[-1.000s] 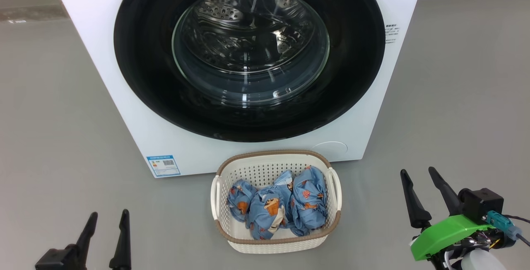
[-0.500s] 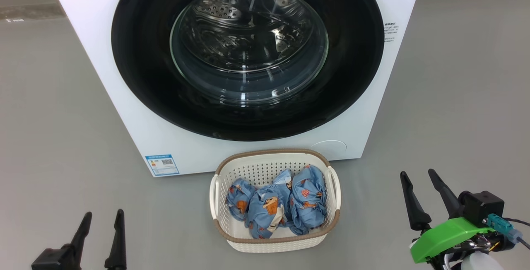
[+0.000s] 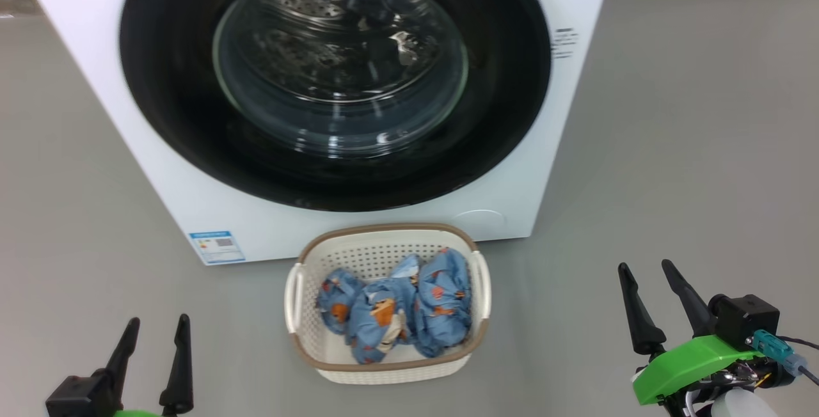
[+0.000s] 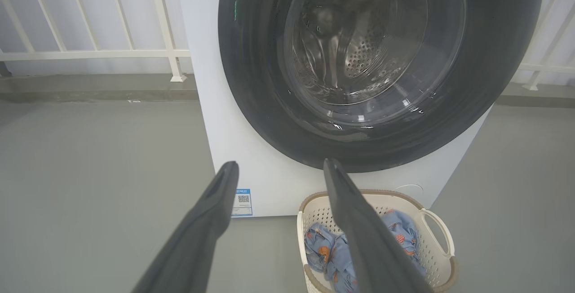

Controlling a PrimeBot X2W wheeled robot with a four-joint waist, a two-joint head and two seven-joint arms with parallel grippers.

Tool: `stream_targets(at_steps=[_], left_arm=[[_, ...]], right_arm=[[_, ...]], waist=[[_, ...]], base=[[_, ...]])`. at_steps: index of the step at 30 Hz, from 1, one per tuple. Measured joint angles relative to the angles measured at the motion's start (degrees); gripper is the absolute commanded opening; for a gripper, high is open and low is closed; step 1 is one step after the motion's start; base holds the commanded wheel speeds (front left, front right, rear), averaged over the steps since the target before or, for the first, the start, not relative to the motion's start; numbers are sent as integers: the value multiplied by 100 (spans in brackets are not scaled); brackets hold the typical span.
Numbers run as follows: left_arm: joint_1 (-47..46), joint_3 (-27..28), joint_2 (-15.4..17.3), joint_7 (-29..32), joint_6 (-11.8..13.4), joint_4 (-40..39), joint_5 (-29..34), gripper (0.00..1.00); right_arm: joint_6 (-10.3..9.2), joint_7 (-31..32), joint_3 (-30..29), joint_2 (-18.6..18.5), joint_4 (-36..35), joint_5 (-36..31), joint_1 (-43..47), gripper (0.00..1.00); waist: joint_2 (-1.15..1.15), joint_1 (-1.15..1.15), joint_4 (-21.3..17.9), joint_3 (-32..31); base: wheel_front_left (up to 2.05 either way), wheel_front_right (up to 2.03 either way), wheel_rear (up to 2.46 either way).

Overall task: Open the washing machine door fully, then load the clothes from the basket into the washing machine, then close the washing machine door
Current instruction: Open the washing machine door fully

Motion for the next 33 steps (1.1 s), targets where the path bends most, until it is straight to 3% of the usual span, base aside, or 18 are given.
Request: stream_targets(at_steps=[19,33], left_arm=[[-33,-69,-88,0,0,-88,-215,100],[-32,-159,-73,-1,0,-119,-264,100]], right_arm=[[0,0,-59,1,1,0,-10,100],[0,0,-59,-14,9,3,-10,100]], waist=[[0,0,-12,25],[0,0,4,-46]], base=[[118,118,-236],[33,33,-66]])
